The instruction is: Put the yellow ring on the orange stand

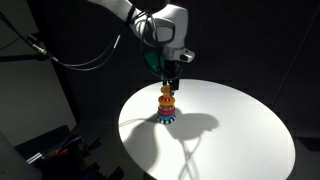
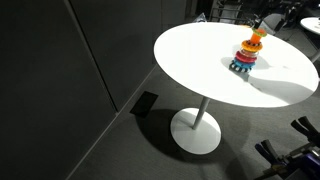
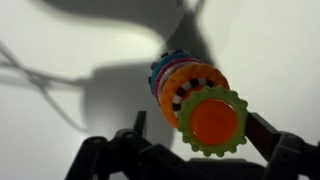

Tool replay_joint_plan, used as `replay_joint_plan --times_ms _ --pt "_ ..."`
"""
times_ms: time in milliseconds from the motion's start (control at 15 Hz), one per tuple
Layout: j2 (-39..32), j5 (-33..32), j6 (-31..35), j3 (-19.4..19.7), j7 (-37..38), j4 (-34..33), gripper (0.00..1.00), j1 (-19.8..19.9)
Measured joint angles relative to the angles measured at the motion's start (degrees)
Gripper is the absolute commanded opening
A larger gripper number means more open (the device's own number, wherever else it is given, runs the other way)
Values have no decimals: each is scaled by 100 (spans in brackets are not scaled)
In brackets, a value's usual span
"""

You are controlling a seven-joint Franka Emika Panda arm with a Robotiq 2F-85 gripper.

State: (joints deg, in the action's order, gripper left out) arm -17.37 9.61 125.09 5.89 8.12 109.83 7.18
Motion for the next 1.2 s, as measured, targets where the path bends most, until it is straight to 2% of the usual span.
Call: replay_joint_plan --times_ms 933,1200 --pt "-118 -57 -7 1 55 11 100 -5" --pt "-95 -49 -214 -5 -96 1 100 -5"
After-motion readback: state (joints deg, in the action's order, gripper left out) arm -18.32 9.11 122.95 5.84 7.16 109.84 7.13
